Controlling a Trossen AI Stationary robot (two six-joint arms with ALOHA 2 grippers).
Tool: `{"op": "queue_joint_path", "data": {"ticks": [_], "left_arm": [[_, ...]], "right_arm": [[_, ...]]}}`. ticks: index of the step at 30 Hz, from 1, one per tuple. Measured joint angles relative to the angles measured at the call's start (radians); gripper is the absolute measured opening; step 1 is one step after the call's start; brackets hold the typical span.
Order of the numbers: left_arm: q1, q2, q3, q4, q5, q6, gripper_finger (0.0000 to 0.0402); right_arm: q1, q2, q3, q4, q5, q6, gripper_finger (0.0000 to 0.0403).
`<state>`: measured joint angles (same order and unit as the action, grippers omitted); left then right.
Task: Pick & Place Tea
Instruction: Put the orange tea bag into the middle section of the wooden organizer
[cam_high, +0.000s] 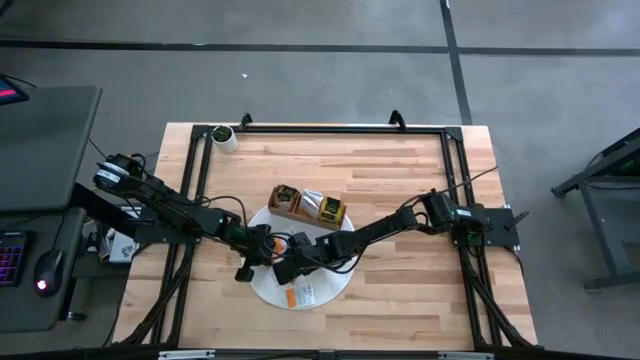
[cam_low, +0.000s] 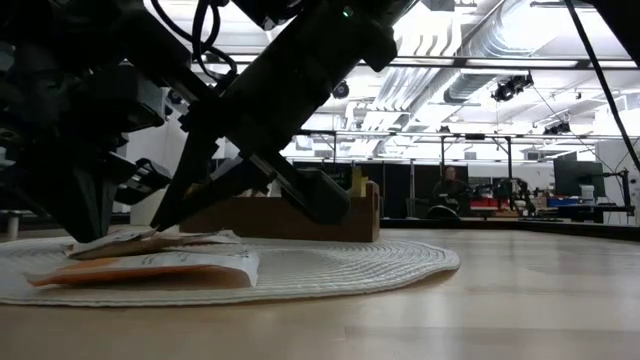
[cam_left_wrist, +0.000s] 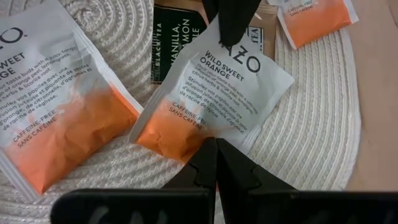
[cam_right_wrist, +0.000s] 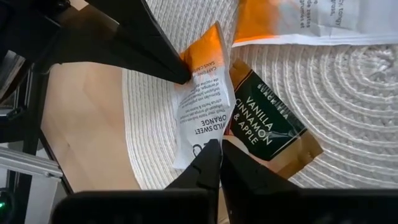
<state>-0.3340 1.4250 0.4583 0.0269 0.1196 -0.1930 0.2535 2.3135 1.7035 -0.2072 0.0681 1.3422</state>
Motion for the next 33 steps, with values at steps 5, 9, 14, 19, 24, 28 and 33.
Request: {"op": "queue_joint_path", "data": {"ticks": [5, 9, 14, 19, 24, 28, 33], "left_arm": [[0.000, 0.000, 0.000, 0.000, 0.003, -0.015, 0.0000], [0.001, -0.007, 0.000, 0.004, 0.034, -0.015, 0.0000], [0.001, -0.058, -0.003, -0.026, 0.065, -0.015, 0.0000], [0.001, -0.153, -0.002, -0.079, 0.061, -0.014, 0.0000], [0.000, -0.248, -0.001, -0.177, 0.021, -0.014, 0.0000], [0.000, -0.322, -0.001, -0.243, -0.033, -0.016, 0.0000], [0.000, -0.402, -0.001, -0.265, -0.079, -0.017, 0.0000]], "right_arm": [[0.000, 0.000, 0.000, -0.005, -0.010, -0.024, 0.0002], [-0.001, 0.000, 0.000, -0.005, -0.028, -0.045, 0.0002], [-0.001, 0.000, 0.000, -0.005, -0.052, -0.064, 0.0001], [-0.001, 0.000, 0.000, -0.007, -0.063, -0.084, 0.0001], [-0.002, -0.032, 0.000, -0.027, -0.068, -0.135, 0.0000], [-0.001, -0.097, 0.002, -0.106, -0.032, -0.197, 0.0000], [-0.005, -0.208, 0.002, -0.225, -0.014, -0.314, 0.0000]]}}
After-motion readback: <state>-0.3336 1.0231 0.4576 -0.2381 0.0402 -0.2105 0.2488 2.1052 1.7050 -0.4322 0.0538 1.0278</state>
